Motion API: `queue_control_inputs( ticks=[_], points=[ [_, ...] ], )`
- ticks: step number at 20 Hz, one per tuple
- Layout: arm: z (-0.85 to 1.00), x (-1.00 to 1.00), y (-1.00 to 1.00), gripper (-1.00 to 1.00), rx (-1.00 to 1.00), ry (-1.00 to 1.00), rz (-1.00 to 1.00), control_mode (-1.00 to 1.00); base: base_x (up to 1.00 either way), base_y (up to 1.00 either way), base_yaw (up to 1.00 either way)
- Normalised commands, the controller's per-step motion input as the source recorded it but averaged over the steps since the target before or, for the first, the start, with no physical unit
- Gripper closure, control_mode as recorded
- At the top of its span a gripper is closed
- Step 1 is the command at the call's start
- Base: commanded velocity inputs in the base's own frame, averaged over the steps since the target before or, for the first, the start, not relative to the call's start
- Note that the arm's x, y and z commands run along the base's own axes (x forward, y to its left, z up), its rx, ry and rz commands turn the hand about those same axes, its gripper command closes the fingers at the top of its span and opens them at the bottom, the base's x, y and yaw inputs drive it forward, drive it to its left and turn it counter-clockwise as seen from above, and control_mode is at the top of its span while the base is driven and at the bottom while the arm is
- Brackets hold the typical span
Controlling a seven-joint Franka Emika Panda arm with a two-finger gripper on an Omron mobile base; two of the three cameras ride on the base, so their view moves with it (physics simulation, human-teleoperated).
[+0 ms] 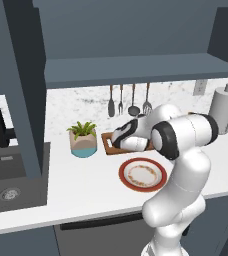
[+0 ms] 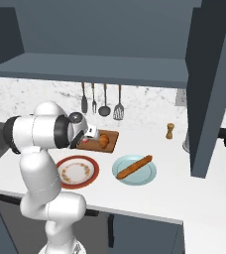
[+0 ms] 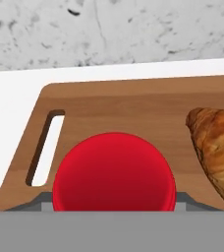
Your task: From the different types of pastries on the counter, select a croissant and place it on the cutting board. Then retrieve a jar of jam from the cabinet and place it alongside the croissant on the cutting board.
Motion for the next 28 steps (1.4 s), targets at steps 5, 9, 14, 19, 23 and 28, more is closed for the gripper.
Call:
queue_control_inputs(
  ticks=[5, 9, 14, 19, 23, 28],
  points=[
    [-0.11, 0.26, 0.02, 1.0, 0.0, 0.0, 0.0, -1.0, 0.0, 0.0, 0.0],
    [-0.1, 0.28, 0.04, 1.0, 0.0, 0.0, 0.0, -1.0, 0.0, 0.0, 0.0],
    [-0.33, 0.28, 0.04, 1.0, 0.0, 0.04, 0.0, -1.0, 0.0, 0.0, 0.0],
    [-0.14, 0.12, 0.0, 1.0, 0.0, 0.0, 0.0, -1.0, 0.0, 0.0, 0.0],
    [0.0, 0.0, 0.0, 1.0, 0.0, 0.0, 0.0, -1.0, 0.0, 0.0, 0.0],
    [-0.03, 0.0, 0.18, -1.0, 0.0, 0.0, 0.0, -1.0, 0.0, 0.0, 0.0]
  ],
)
